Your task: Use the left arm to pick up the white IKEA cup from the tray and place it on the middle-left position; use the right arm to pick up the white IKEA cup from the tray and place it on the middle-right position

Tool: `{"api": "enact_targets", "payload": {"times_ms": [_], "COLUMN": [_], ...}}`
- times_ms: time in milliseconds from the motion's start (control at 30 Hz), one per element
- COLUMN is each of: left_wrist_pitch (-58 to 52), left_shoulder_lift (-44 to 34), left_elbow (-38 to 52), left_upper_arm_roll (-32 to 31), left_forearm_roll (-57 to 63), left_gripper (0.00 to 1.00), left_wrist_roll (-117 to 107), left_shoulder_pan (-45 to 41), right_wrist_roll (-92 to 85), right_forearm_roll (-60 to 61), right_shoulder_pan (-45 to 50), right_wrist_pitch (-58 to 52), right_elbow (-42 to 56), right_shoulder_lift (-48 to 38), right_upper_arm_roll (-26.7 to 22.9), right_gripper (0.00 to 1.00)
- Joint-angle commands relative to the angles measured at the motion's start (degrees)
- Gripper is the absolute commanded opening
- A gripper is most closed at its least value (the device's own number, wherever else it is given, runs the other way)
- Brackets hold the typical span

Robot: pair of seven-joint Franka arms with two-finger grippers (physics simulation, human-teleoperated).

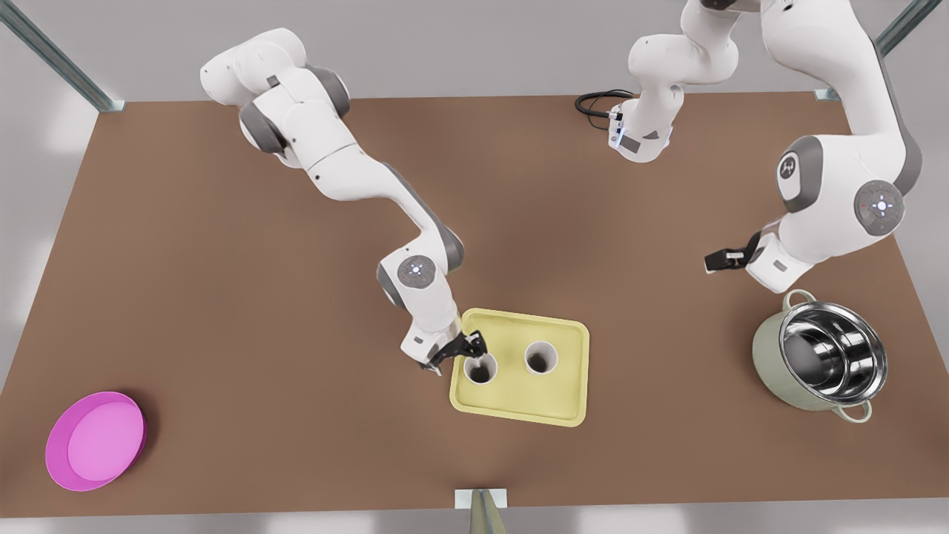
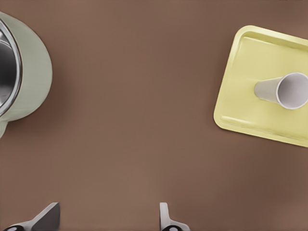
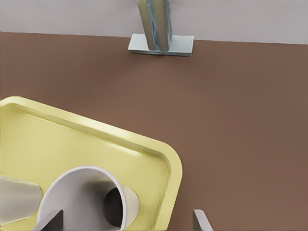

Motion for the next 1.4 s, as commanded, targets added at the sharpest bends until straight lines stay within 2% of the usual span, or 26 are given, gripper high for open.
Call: {"api": "enact_targets", "payload": {"times_ms": [0, 433, 500, 533, 633, 700, 767, 833, 900, 1000, 1067, 1133, 1200, 1300, 1367], "left_wrist_pitch": [1.11, 1.28, 1.2, 1.11, 1.02, 0.93, 0.93, 0.84, 0.84, 1.19, 2.51, 5.41, 5.5, 14.02, 17.98], "left_shoulder_lift": [0.07, 0.33, 0.33, 0.24, 0.16, 0.16, 0.07, 0.07, 0.07, 0.33, 1.47, 3.67, 10.52, 16.68, 21.07], "left_elbow": [-0.04, -0.39, -0.39, -0.39, -0.39, -0.39, -0.39, -0.3, 0.14, 1.19, 1.37, 1.89, 9.37, 10.25, 14.02], "left_upper_arm_roll": [0.01, 0.01, 0.01, 0.09, 0.27, 0.27, 0.27, 0.27, 0.18, -0.96, -1.05, -1.05, -1.05, -1.05, -0.79], "left_forearm_roll": [0.07, -0.02, -0.02, -0.02, -0.02, -0.02, -0.02, -0.02, -0.02, -0.11, -0.55, -0.64, -0.72, -0.46, -0.11], "left_gripper": [1.0, 1.0, 1.0, 1.0, 1.0, 1.0, 1.0, 1.0, 1.0, 1.0, 1.0, 1.0, 1.0, 1.0, 1.0], "left_wrist_roll": [-0.37, -0.37, -0.37, -0.37, -0.37, -0.37, -0.37, -0.37, -0.37, -3.35, -12.4, -22.42, -35.08, -48.79, -48.89], "left_shoulder_pan": [-0.03, -0.03, -0.03, 0.06, 0.23, 0.41, 0.41, 0.32, 0.32, -1.26, -6.79, -12.77, -19.36, -26.75, -26.66], "right_wrist_roll": [15.35, 15.08, 16.05, 19.91, 21.32, 21.5, 21.24, 21.15, 20.71, 11.84, -0.37, -13.64, -30.96, -46.61, -49.43], "right_forearm_roll": [0.03, 0.12, 0.65, 0.56, 0.3, 0.3, 0.3, 0.3, 0.3, 0.56, 0.65, 0.56, 0.65, 0.56, 0.12], "right_shoulder_pan": [0.1, 0.27, 0.62, 1.5, 2.03, 1.94, 1.77, 1.68, 1.42, -1.92, -6.67, -12.29, -19.85, -27.32, -28.55], "right_wrist_pitch": [9.88, 9.09, 9.09, 9.27, 9.53, 9.36, 9.01, 8.57, 8.31, -3.21, -6.99, -13.84, -21.05, -24.3, -24.22], "right_elbow": [0.07, -2.92, -2.83, -2.83, -2.83, -2.83, -2.92, -3.97, -5.38, -5.38, -5.29, -5.21, -5.12, -4.85, -4.85], "right_shoulder_lift": [0.33, 4.2, 4.2, 4.2, 4.11, 4.02, 3.76, 3.06, 0.51, -5.12, -6.88, -9.34, -11.62, -12.5, -10.75], "right_upper_arm_roll": [-0.03, 0.15, 0.41, 0.41, 0.15, 0.06, -0.11, -0.29, -0.99, -0.99, -0.99, -0.99, -1.08, -0.99, -0.99], "right_gripper": [1.0, 0.99, 0.31, 0.27, 0.22, 0.09, 0.07, 0.0, 0.0, 0.0, 0.0, 0.0, 0.0, 0.0, 0.0]}}
